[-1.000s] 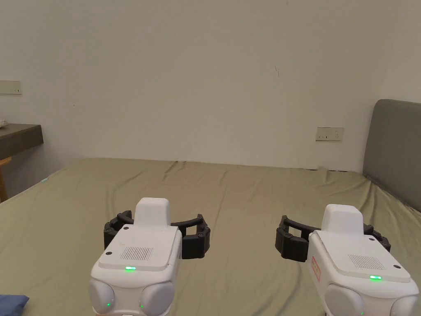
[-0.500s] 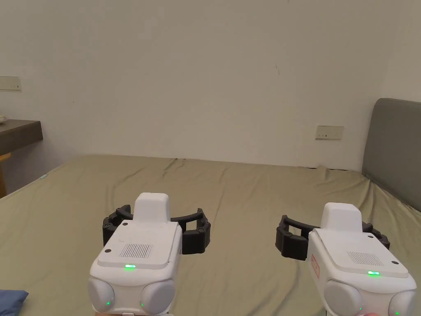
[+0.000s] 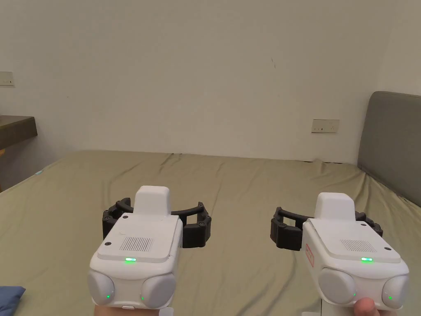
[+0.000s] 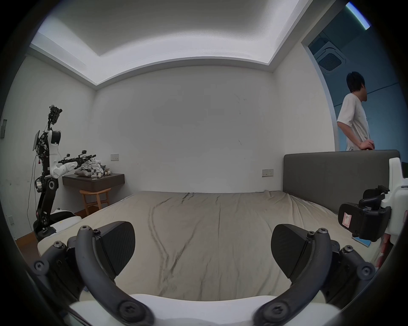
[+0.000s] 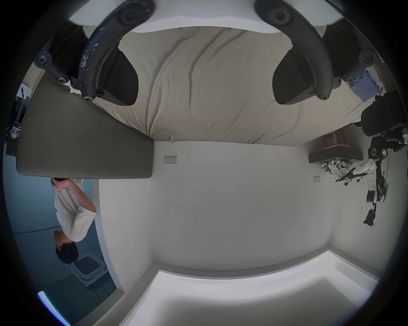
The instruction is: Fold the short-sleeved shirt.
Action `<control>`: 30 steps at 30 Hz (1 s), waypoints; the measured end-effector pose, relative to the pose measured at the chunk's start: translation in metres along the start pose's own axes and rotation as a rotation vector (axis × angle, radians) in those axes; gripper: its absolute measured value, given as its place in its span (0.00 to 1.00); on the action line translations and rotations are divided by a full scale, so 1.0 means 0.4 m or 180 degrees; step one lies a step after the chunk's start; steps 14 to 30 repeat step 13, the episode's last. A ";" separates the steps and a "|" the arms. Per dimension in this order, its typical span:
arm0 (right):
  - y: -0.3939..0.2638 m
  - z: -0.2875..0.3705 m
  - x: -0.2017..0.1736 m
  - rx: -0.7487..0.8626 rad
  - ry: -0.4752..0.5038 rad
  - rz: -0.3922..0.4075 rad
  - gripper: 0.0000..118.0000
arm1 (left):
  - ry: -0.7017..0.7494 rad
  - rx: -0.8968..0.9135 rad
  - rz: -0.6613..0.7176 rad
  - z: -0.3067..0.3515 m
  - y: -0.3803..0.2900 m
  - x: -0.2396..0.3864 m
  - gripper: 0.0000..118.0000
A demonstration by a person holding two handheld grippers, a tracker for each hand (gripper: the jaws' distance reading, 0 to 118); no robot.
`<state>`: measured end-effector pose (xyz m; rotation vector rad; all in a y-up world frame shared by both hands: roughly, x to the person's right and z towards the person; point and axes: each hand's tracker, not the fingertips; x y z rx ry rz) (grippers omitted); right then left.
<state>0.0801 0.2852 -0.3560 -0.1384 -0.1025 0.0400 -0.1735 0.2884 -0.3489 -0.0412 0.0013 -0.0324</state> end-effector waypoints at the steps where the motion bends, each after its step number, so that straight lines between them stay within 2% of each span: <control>1: 0.001 0.000 0.001 -0.0009 0.0011 -0.0014 1.00 | 0.0012 0.0002 -0.0007 0.000 0.001 0.000 1.00; 30: -0.005 -0.021 0.002 -0.0059 0.0020 -0.0015 1.00 | 0.0007 -0.0005 0.0015 -0.009 -0.005 0.005 1.00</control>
